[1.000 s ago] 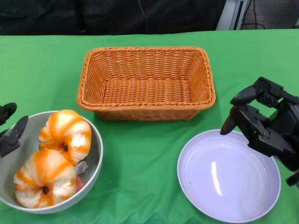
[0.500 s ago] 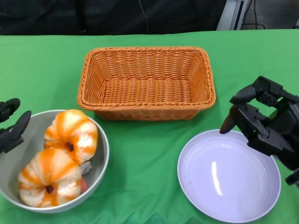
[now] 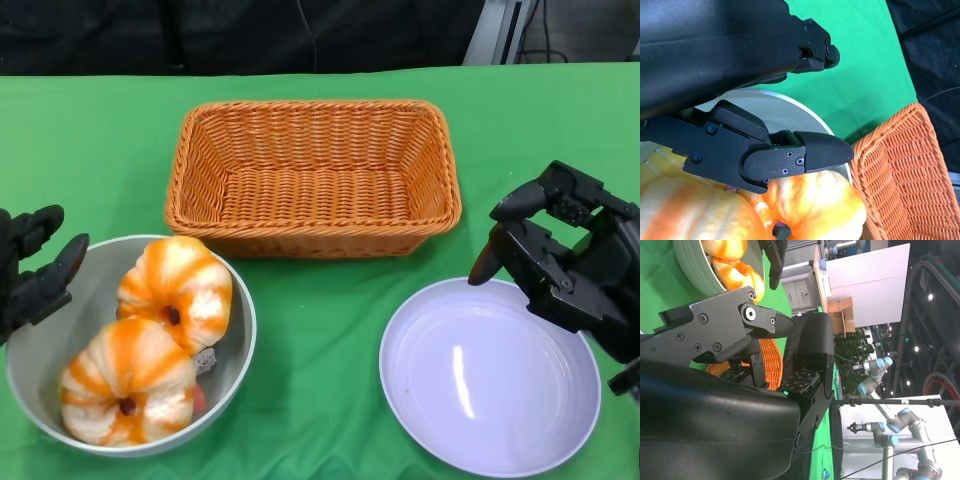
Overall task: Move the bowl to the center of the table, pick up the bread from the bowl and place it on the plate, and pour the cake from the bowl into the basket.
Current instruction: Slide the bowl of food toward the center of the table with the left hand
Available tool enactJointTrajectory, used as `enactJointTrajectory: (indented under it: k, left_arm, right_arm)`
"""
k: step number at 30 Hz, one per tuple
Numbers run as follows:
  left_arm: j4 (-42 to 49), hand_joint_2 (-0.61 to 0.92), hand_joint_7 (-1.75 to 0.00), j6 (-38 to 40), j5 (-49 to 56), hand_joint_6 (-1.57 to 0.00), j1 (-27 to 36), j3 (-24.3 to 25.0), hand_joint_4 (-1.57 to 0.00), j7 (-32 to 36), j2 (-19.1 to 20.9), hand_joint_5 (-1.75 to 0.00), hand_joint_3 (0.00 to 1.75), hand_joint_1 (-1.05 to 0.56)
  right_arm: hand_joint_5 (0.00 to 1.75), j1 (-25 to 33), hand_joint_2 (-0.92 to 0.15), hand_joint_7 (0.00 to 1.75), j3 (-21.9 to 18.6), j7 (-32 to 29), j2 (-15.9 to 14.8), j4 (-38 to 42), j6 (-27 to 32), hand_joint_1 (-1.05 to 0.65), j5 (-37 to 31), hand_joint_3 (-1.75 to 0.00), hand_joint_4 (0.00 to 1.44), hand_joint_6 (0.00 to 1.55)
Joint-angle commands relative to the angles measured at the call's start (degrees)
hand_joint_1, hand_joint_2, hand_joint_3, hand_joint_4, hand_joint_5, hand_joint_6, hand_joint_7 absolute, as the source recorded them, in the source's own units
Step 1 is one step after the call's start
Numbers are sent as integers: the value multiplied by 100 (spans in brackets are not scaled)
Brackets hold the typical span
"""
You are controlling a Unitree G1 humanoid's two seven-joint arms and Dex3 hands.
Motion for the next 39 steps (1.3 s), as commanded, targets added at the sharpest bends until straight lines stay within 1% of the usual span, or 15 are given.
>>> enactJointTrajectory:
  k: [1,8,16,20,23,33,39]
  left_arm:
    - [-68,92,0,-6,35,-10,78,-76,-16,-12,-28,0,60,-80]
    - [-303,92,0,115,49,-10,181,-164,-15,15,-106,0,58,-82]
    - [-720,92,0,495,-85,-7,283,-165,-13,32,-302,0,56,-82]
    - [-941,92,-1,643,-50,-10,350,-217,-15,45,-378,-1,55,-84]
    - [-1024,92,0,641,-87,-9,419,-260,-13,-75,-413,0,56,-83]
    - [-1351,92,-2,748,3,-12,560,-495,-14,37,-625,-1,59,-85]
    - [-1553,92,-1,1068,-67,-12,575,-495,-17,34,-699,-2,59,-85]
  right_arm:
    - [151,-50,-78,111,-31,6,-8,33,-100,-11,-16,-60,64,68]
    - [151,-59,-78,111,-44,29,-2,57,-98,-11,-12,-60,64,68]
    - [151,-74,-78,110,-48,45,0,94,-110,-12,-18,-58,64,69]
    - [151,-82,-79,111,-48,26,7,93,-92,-12,-9,-57,64,68]
    - [150,-84,-79,111,-46,28,8,95,-92,-11,-7,-57,64,68]
    - [151,-74,-79,112,-50,36,14,92,-125,-9,-18,-60,64,68]
    - [151,-66,-77,112,-46,5,3,74,-109,-10,-52,-61,64,68]
